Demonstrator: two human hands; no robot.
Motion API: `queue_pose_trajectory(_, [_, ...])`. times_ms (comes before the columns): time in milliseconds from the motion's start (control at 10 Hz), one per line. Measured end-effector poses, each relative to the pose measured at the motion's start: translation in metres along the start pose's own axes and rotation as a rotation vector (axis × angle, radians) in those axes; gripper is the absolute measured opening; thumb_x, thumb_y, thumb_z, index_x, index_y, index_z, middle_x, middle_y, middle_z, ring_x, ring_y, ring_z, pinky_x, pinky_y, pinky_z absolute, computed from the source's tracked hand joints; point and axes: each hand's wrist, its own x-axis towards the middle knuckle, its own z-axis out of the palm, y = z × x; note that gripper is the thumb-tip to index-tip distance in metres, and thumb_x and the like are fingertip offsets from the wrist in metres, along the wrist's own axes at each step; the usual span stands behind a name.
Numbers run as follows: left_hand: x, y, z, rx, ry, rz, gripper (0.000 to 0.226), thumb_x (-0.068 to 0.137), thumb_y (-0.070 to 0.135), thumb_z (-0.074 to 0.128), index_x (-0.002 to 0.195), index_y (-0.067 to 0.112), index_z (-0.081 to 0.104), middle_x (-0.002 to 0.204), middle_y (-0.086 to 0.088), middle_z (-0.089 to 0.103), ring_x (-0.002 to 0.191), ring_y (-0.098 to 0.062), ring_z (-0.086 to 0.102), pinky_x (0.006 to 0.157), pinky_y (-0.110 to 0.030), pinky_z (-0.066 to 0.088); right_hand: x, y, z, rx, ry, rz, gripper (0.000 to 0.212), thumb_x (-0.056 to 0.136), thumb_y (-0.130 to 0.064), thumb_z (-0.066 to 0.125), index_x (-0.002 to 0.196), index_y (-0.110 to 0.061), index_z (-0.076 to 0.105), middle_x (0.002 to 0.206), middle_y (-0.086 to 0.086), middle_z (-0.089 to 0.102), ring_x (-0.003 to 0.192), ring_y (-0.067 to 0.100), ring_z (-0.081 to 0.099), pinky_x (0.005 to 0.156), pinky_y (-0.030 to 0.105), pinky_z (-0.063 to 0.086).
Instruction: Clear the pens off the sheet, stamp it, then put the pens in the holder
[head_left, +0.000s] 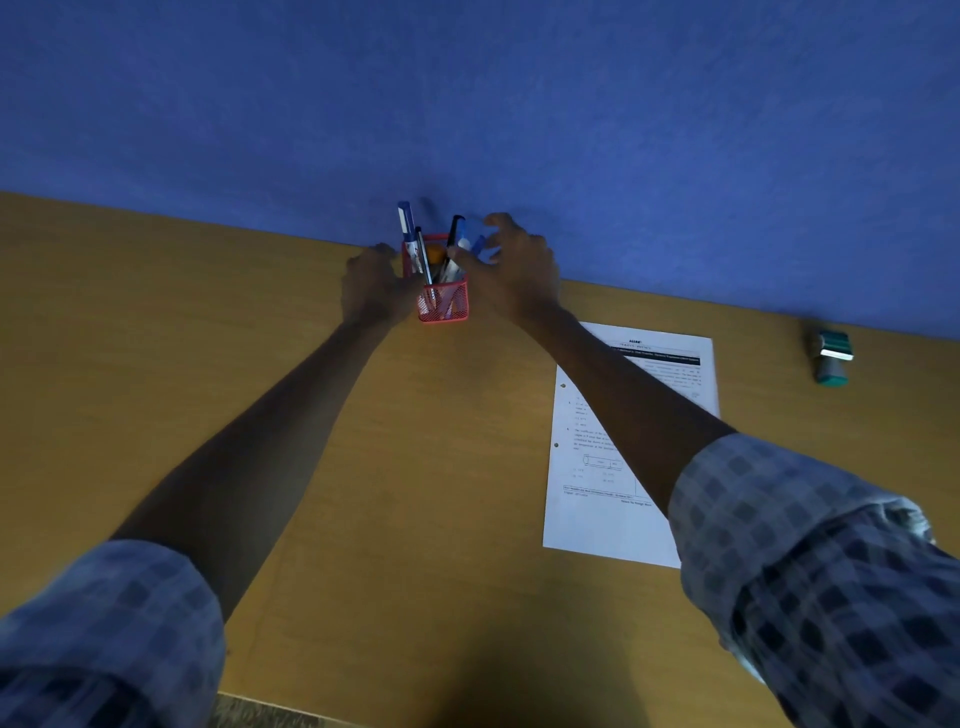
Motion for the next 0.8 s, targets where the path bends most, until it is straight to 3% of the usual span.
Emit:
queue_pose_trajectory(100, [-0.002,-0.002,0.004,-0.126,-0.049,-0.022,0.036,0.085,0.039,0.066,0.106,0.01,0.073,0.104,-0.01,0.074,0.096,-0.023,0.068,0.072,-0.023,0.039,-0.001,0.004,0.007,0.141,-0.212,0.142,0.063,0.074,-0.047,0.077,0.123,-0.012,0.058,0.116,0.008,0.071,0.102,0.021,0.068,0.09,0.044,0.055])
queue_pose_trajectory(200, [-0.004,-0.001,0.004,-0.183,-0.055,-0.014,0.03,0.089,0.03,0.062,0.109,0.01,0.073,0.106,-0.009,0.074,0.097,-0.021,0.069,0.074,-0.023,0.043,-0.005,0.008,0.014,0.174,-0.325,0.126,0.045,0.077,-0.031,0.079,0.113,-0.006,0.067,0.109,0.011,0.073,0.099,0.023,0.07,0.091,0.047,0.055])
queue_pose_trajectory(400, [0.001,0.001,0.002,-0.232,-0.092,0.025,0.026,0.094,0.021,0.057,0.112,0.008,0.071,0.108,-0.011,0.073,0.098,-0.023,0.068,0.074,-0.027,0.047,-0.009,0.004,0.019,0.222,-0.259,0.13,0.036,0.084,-0.021,0.074,0.113,-0.001,0.068,0.112,0.014,0.072,0.1,0.026,0.07,0.088,0.044,0.057])
queue_pose_trajectory(600, [0.004,0.003,0.001,-0.203,-0.116,0.025,0.031,0.098,0.022,0.051,0.12,0.006,0.065,0.116,-0.013,0.07,0.098,-0.022,0.066,0.059,-0.019,0.042,-0.005,0.005,0.017,0.19,-0.277,0.143,0.034,0.085,-0.022,0.072,0.112,-0.002,0.068,0.112,0.014,0.072,0.099,0.026,0.07,0.088,0.047,0.056])
queue_pose_trajectory(700, [0.0,0.004,0.0,-0.173,-0.075,0.009,0.042,0.1,0.029,0.047,0.134,0.004,0.051,0.129,-0.016,0.063,0.115,-0.03,0.061,0.08,-0.028,0.046,-0.01,0.008,0.01,0.124,-0.254,0.145,0.032,0.083,-0.023,0.071,0.106,-0.001,0.068,0.108,0.015,0.072,0.098,0.029,0.069,0.087,0.048,0.056])
queue_pose_trajectory(800, [-0.012,0.003,-0.009,-0.104,0.073,0.026,0.055,0.097,0.039,0.051,0.142,0.009,0.043,0.137,-0.013,0.057,0.123,-0.031,0.055,0.094,-0.038,0.045,-0.017,0.014,0.003,0.116,-0.239,0.132,0.048,0.085,-0.023,0.07,0.127,-0.003,0.058,0.128,0.015,0.064,0.11,0.029,0.065,0.094,0.043,0.053])
